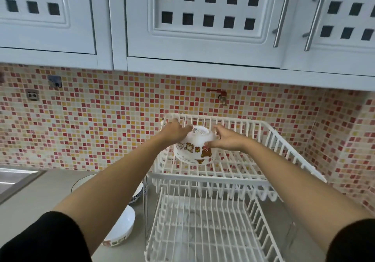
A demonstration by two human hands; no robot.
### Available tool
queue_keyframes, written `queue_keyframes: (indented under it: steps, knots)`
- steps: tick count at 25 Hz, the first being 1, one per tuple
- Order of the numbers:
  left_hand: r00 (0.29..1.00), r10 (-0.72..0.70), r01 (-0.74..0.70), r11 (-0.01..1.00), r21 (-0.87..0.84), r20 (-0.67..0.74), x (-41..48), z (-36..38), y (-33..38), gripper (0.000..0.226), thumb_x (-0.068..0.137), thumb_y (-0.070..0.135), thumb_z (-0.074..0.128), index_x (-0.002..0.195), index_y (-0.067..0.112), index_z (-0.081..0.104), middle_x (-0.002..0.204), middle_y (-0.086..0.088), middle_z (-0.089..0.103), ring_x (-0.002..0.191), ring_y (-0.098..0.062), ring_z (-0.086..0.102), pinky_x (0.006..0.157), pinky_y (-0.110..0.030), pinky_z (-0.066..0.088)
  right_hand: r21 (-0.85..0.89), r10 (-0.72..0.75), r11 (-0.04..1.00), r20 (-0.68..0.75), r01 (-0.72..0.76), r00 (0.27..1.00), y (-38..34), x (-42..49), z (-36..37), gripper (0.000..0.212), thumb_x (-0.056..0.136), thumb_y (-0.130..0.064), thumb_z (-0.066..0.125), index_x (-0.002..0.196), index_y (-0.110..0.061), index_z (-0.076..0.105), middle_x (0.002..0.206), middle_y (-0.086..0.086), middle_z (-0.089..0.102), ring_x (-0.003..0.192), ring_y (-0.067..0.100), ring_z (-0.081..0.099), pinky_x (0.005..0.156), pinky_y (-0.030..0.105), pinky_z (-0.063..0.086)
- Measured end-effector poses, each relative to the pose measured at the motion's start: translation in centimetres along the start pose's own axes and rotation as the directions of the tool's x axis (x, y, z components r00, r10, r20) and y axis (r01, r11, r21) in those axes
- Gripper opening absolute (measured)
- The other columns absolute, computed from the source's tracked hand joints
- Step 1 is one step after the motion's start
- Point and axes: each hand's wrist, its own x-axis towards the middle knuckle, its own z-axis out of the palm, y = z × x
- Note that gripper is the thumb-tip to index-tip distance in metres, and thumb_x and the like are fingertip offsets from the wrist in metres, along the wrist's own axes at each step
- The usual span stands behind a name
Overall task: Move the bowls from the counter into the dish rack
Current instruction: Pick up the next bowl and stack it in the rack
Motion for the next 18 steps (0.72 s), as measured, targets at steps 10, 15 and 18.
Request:
queue_keyframes:
  steps: [10,15,18]
  knots:
    - [0.977,0.104,-0.085,0.991,0.106,-0.187,-8.1,-11.4,-6.7,0.060,0.100,0.040,0.036,0.150,0.009,0.024,0.154,-0.011,0.033,0.118,-0.018,0.057,0.101,-0.035,0.040,-0.088,-0.279,0.960,-0.344,0.265,0.896,-14.5,-1.7,8.9,0.062,0.095,-0.036,0.048,0.147,-0.013,0.025,0.156,0.008,0.026,0.143,0.025,0.027,0.114,0.038,0.025]
    - [0.987,0.020,0.009,0.984,0.177,-0.161,-12.7,-13.5,-13.7,0.051,0.101,0.033,0.037,0.144,0.007,0.035,0.150,-0.012,0.041,0.127,-0.032,0.050,0.099,-0.037,0.044,-0.066,-0.241,0.971,-0.238,0.232,0.941,-19.0,-0.3,17.4,0.064,0.094,-0.035,0.050,0.148,-0.014,0.023,0.156,0.007,0.024,0.141,0.027,0.031,0.113,0.042,0.030]
    - [0.993,-0.049,0.072,0.973,0.220,-0.107,-13.6,-12.4,-18.5,0.047,0.101,0.027,0.040,0.141,0.004,0.040,0.145,-0.014,0.047,0.129,-0.033,0.048,0.104,-0.037,0.039,0.009,-0.141,0.989,-0.194,0.146,0.971,-17.7,1.0,23.5,0.057,0.092,-0.031,0.052,0.142,-0.011,0.033,0.146,0.011,0.038,0.132,0.029,0.041,0.109,0.041,0.037]
